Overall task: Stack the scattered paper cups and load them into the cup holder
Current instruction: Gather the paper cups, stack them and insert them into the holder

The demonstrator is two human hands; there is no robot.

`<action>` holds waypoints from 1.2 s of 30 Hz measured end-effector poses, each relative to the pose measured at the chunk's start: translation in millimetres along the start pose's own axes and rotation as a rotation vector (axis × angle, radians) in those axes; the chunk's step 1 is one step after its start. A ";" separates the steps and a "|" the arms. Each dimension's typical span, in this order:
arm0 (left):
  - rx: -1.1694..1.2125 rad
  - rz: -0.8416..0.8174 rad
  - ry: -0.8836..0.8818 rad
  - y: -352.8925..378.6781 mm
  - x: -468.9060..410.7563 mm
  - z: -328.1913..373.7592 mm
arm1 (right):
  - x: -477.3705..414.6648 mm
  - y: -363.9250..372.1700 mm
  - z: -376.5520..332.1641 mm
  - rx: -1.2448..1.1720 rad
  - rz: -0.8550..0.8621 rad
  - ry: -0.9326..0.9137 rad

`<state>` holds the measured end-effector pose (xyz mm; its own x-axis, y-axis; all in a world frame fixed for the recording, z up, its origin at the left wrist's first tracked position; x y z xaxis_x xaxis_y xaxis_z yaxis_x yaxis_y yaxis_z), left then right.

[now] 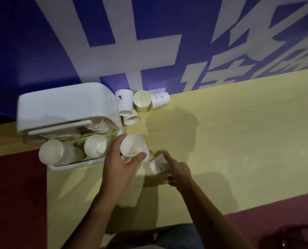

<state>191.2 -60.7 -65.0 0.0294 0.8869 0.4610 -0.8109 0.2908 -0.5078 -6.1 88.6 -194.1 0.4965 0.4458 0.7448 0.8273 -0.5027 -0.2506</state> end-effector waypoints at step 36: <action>0.183 0.216 0.173 -128.7 -18.6 -18.8 | 148.7 109.9 -189.1 0.226 -0.102 -1.205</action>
<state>306.0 -107.9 -22.0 -0.0684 0.9735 0.2181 -0.9001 0.0341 -0.4343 109.0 -40.5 6.1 0.2532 0.9345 -0.2501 0.8437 -0.3398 -0.4155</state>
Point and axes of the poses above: each hand's wrist, its own x-axis away from the middle knuckle, its own y-axis out of the palm, z = x × y, the point moved 9 cm from there along -x, towards the middle knuckle, and after that the axes turned 14 degrees about -y, right-handed, at the moved point
